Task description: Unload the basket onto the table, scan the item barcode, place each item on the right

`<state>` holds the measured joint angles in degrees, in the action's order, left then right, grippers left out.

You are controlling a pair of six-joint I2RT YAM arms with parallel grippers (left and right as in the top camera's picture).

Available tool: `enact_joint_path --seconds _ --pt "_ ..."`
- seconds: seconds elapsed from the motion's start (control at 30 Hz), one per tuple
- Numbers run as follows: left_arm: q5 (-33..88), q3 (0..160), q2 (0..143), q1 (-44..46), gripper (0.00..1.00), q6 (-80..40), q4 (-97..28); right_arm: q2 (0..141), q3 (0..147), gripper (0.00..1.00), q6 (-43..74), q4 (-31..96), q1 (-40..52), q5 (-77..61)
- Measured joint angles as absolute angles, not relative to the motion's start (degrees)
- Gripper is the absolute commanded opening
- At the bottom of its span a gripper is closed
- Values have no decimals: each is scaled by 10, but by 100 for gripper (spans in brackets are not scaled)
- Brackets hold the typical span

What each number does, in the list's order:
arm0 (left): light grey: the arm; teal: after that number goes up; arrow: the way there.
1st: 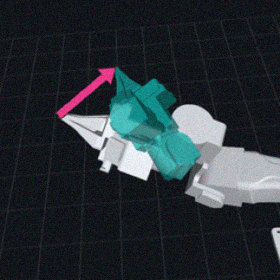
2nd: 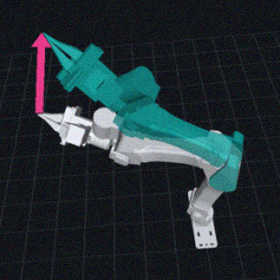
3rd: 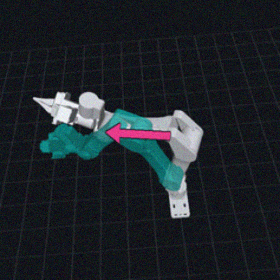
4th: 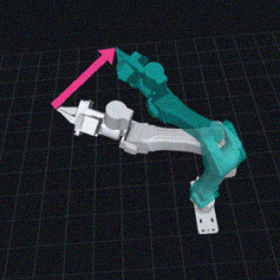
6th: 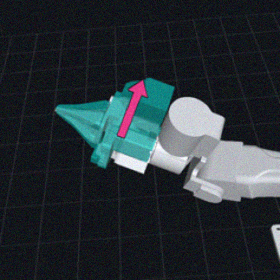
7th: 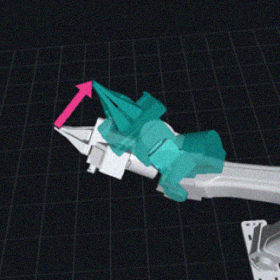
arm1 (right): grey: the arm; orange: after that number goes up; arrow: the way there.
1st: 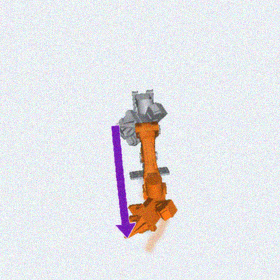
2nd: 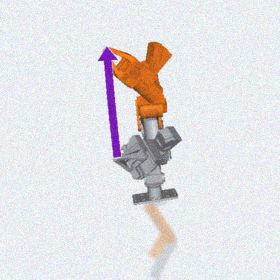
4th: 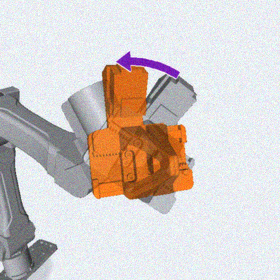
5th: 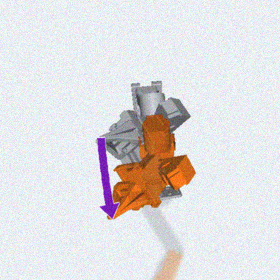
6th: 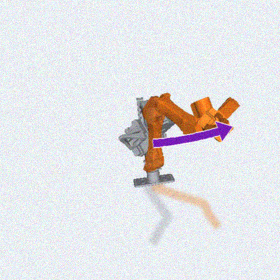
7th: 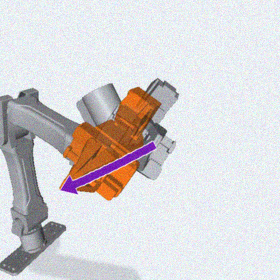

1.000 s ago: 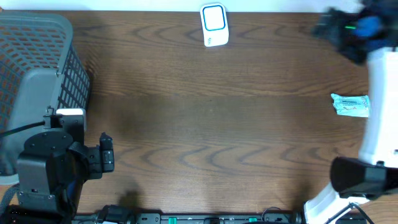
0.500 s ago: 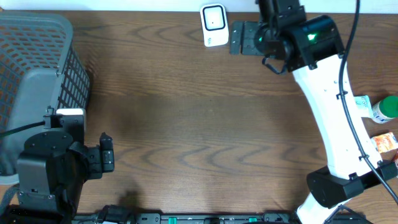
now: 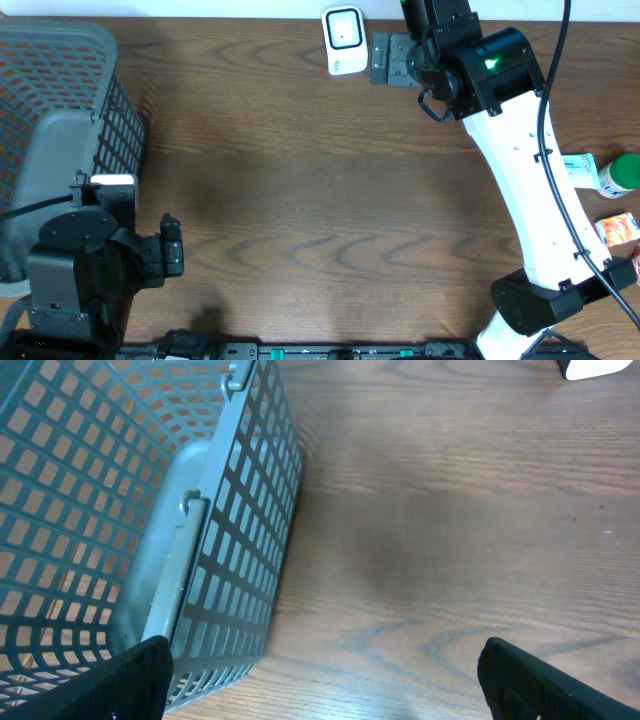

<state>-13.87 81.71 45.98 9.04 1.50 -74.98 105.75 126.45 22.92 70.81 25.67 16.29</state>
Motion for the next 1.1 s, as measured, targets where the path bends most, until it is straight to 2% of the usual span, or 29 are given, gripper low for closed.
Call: enact_joint_path --seconds 0.33,0.7,0.83,1.1 --pt "-139 817 460 90 98 15 -750 1041 1262 99 190 625 257 203" --pt "-139 817 460 90 98 15 -750 882 1245 99 139 605 244 257" --pt "-139 817 460 90 98 15 -750 798 1166 99 134 560 218 264" --pt "-139 817 460 90 98 15 -750 600 898 99 131 454 127 218"
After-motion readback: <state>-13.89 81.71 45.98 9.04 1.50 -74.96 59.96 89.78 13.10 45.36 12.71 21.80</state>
